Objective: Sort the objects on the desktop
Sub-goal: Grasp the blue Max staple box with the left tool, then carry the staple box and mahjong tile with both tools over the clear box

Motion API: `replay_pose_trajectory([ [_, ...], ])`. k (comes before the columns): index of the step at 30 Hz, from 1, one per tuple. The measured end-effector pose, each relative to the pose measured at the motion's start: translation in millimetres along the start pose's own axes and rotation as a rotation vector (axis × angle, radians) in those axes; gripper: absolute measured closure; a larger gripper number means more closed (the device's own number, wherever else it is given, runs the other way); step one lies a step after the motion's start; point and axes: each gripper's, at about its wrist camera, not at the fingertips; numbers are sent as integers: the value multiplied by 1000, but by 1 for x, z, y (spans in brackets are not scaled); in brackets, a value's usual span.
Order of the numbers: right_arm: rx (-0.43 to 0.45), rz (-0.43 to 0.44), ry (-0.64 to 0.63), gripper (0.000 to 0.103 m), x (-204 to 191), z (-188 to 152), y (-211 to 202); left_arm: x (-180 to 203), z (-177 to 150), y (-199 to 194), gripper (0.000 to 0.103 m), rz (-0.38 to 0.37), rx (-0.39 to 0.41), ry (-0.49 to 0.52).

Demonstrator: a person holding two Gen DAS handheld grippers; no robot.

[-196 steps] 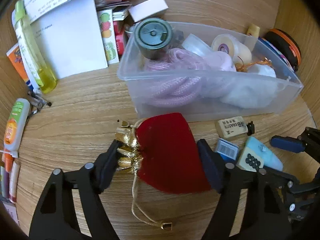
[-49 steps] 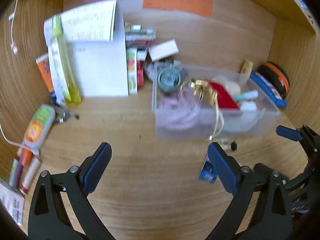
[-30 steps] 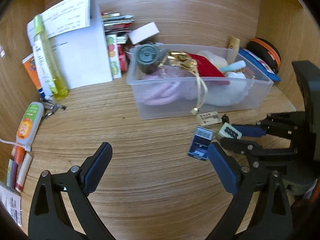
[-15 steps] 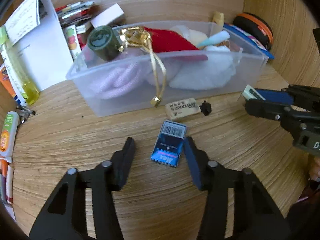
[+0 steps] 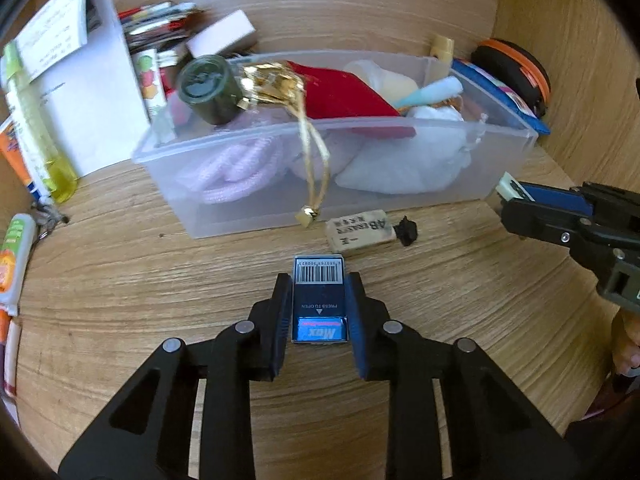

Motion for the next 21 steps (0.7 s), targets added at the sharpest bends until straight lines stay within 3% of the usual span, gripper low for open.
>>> replay_pose_trajectory([
  [8, 27, -10, 25, 81, 10, 3, -12, -11, 5, -37, 77, -31, 103, -61],
  [21, 99, -42, 27, 81, 19, 26, -30, -23, 40, -72, 77, -53, 232, -95],
])
Point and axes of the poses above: each gripper's, at about its wrist camera, not at the fingertips, and y roughly the way its jaws point, x to its right, z to its top, and after that the axes turned 15 degrees about -y, right-handed
